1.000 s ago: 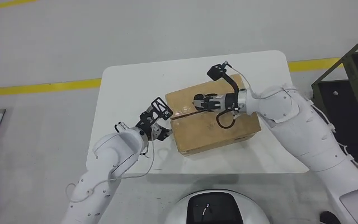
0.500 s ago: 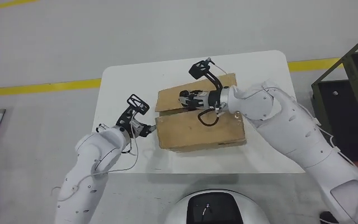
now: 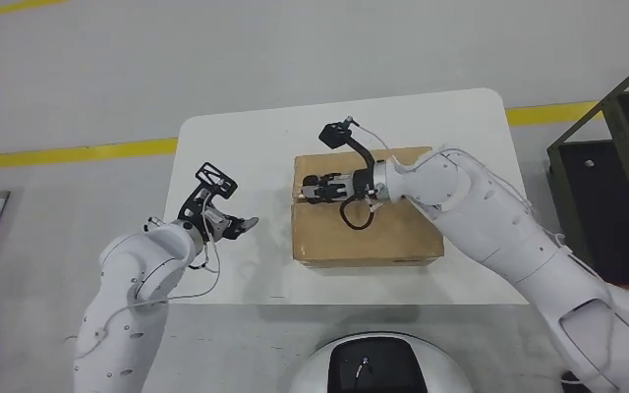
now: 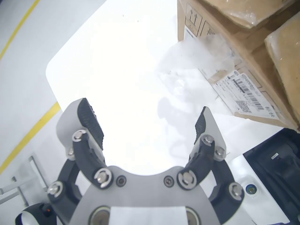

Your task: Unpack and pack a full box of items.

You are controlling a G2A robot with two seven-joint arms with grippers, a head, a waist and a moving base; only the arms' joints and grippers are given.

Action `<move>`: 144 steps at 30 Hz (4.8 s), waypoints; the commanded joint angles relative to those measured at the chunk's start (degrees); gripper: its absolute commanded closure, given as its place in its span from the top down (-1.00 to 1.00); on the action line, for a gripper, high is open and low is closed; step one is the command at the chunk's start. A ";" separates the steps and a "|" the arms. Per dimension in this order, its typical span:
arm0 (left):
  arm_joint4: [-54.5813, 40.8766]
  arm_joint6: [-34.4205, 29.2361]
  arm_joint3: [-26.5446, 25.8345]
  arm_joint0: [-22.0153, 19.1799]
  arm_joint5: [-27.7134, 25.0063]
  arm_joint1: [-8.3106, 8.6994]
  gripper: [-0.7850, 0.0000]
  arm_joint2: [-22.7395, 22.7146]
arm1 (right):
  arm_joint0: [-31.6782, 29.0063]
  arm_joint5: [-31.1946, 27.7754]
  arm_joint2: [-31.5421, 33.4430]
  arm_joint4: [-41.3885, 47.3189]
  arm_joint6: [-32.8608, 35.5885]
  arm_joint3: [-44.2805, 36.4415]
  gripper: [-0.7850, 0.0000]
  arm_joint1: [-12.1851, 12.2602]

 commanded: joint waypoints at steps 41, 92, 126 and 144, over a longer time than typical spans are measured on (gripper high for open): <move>-1.84 0.95 3.23 -8.78 -5.47 -2.35 1.00 16.11 | -7.31 9.38 6.74 -8.17 5.43 -7.07 -1.00 2.45; -10.56 13.87 24.44 -14.64 -8.53 -5.34 -1.00 21.06 | -8.69 8.74 8.08 -6.58 4.65 -6.93 -1.00 2.18; 12.88 18.60 2.44 -2.79 -0.66 -2.24 -0.51 10.04 | -9.31 8.80 8.61 -7.22 4.95 -6.71 -1.00 2.15; 15.80 17.99 4.66 -1.75 -3.54 -2.03 1.00 8.25 | -9.93 9.00 9.32 -7.44 4.92 -7.37 -1.00 2.30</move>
